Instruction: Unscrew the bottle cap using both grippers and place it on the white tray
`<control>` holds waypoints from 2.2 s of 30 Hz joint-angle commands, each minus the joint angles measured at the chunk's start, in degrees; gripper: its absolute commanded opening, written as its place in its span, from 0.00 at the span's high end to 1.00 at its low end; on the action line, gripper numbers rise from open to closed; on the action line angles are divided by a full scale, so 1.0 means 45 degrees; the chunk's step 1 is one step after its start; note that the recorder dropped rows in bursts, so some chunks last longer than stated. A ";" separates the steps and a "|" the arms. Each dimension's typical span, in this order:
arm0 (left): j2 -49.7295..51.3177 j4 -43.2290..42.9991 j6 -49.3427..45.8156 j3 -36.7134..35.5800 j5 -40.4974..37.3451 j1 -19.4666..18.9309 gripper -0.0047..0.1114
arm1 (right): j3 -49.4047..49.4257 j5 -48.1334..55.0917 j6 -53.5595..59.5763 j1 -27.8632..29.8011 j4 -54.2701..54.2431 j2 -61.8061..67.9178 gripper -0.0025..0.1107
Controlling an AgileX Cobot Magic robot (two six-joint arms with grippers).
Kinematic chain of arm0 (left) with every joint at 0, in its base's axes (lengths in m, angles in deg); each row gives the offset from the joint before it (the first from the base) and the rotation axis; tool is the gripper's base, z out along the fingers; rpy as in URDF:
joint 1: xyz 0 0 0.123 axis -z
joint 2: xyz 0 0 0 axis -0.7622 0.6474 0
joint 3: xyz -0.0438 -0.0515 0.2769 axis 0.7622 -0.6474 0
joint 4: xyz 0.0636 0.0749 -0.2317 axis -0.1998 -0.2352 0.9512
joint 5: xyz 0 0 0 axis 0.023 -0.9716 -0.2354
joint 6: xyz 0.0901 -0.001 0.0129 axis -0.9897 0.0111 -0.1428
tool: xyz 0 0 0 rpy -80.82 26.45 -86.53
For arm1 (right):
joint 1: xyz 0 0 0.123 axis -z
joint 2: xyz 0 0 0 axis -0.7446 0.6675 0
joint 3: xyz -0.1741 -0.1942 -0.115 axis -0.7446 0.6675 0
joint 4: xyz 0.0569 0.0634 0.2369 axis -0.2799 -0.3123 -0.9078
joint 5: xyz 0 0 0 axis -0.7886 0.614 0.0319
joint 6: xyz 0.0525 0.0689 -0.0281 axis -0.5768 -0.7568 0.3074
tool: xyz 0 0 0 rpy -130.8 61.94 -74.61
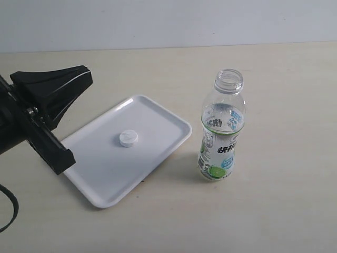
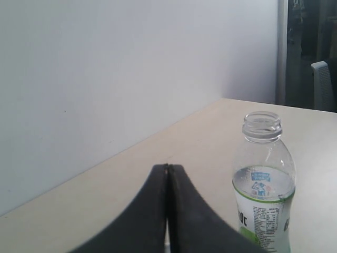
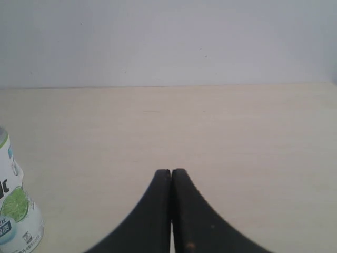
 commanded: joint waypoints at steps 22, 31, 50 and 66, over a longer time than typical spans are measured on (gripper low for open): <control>-0.0078 -0.0017 0.0147 -0.0078 0.0011 -0.0007 0.96 | 0.0067 -0.0052 0.0091 0.0073 -0.0002 -0.0065 0.98; -0.1153 -0.0044 0.0699 -0.0078 -0.3221 -0.0396 0.96 | 0.0067 -0.0052 0.0091 0.0073 -0.0002 -0.0065 0.98; -1.0520 -0.0044 0.5576 -0.0330 -1.4561 -0.4868 0.96 | 0.0067 -0.0052 0.0091 0.0073 -0.0002 -0.0065 0.98; -1.2495 -0.1053 0.5576 -0.2370 -1.4538 -0.6012 0.96 | 0.0067 -0.0052 0.0091 0.0073 -0.0002 -0.0065 0.98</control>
